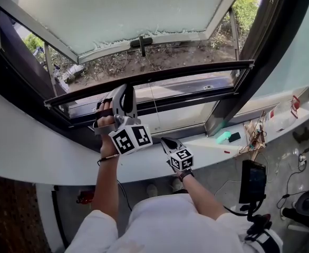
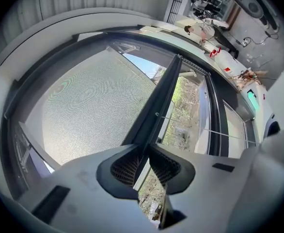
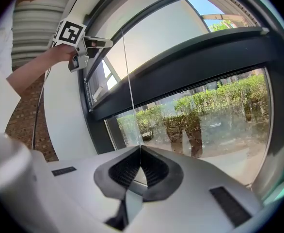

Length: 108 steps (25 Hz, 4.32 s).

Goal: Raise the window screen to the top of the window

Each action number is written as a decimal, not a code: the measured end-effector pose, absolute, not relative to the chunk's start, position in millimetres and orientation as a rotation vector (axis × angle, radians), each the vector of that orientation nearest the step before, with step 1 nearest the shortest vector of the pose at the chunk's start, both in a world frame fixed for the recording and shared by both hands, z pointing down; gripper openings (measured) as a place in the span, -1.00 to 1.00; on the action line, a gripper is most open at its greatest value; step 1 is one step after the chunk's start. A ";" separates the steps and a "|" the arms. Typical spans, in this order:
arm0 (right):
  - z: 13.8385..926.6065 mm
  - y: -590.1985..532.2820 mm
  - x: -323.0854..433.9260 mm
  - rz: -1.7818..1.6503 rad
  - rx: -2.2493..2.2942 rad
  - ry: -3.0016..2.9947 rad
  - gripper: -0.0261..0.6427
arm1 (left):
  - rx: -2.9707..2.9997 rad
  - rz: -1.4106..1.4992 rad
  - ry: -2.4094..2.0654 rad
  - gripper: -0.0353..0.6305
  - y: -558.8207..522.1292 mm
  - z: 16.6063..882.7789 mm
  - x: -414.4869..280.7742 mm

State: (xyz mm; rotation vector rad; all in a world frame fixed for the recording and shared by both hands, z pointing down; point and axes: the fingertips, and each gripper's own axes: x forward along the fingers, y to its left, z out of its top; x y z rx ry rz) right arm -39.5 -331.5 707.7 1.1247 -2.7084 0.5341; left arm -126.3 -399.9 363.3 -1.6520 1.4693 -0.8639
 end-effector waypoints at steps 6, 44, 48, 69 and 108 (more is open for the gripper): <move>696.7 -333.7 -44.3 0.504 1.118 -2.732 -0.92 | -1.632 -0.846 1.475 -0.74 -399.8 351.0 -125.8; 642.0 -343.7 -52.2 0.303 1.144 -2.805 -0.92 | -1.569 -0.743 1.486 -0.74 -402.3 297.2 -127.1; 630.2 -348.2 -51.2 0.274 1.167 -2.825 -0.92 | -1.549 -0.735 1.485 -0.74 -404.8 285.7 -127.7; 606.4 -350.8 -49.6 0.274 1.196 -2.865 -0.92 | -1.496 -0.733 1.473 -0.73 -403.9 262.0 -126.5; 539.7 -354.2 -47.9 0.084 1.238 -2.974 -0.92 | -1.413 -0.600 1.500 -0.73 -409.8 200.7 -132.1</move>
